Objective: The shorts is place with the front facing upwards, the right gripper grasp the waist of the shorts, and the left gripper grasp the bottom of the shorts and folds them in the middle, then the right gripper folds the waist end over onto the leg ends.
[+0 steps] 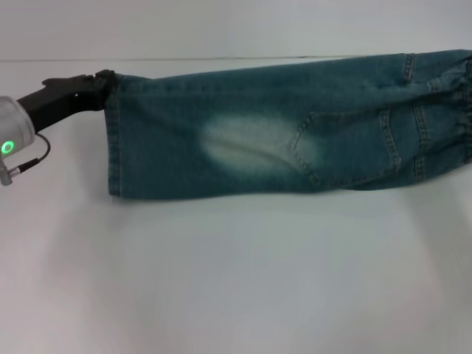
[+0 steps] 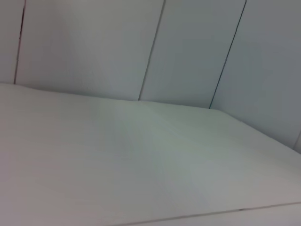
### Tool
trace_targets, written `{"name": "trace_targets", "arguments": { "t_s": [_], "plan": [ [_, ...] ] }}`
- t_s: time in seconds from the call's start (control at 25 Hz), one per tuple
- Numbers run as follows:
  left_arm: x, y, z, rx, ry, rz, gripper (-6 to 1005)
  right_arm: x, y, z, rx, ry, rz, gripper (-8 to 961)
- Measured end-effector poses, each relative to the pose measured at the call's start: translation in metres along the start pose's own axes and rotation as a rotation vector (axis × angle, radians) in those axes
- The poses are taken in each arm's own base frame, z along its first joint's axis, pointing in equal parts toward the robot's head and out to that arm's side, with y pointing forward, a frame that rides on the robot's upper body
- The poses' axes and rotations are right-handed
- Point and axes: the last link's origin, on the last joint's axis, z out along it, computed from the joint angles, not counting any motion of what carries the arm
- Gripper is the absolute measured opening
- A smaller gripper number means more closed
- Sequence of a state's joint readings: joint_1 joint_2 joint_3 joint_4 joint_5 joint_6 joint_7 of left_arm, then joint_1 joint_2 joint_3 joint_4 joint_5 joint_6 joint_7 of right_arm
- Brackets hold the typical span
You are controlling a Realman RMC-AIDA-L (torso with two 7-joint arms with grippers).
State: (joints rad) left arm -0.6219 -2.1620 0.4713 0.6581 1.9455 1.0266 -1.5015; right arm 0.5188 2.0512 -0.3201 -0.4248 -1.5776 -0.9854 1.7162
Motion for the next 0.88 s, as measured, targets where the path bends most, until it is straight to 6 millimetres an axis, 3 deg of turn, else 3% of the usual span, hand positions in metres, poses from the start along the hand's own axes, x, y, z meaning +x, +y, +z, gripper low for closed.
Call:
{"name": "trace_targets", "arguments": {
  "t_s": [0.56, 0.64, 0.88],
  "plan": [
    [0.002, 0.006, 0.041, 0.112, -0.053, 0.076, 54, 0.009, 0.013, 0.043, 0.128, 0.028, -0.162, 88],
    [0.001, 0.007, 0.042, 0.115, -0.053, 0.070, 105, 0.011, 0.012, 0.045, 0.149, 0.036, -0.198, 92],
    [0.000, 0.011, 0.037, 0.068, -0.033, 0.060, 259, 0.014, 0.004, 0.027, 0.117, 0.014, -0.205, 359]
  ]
}}
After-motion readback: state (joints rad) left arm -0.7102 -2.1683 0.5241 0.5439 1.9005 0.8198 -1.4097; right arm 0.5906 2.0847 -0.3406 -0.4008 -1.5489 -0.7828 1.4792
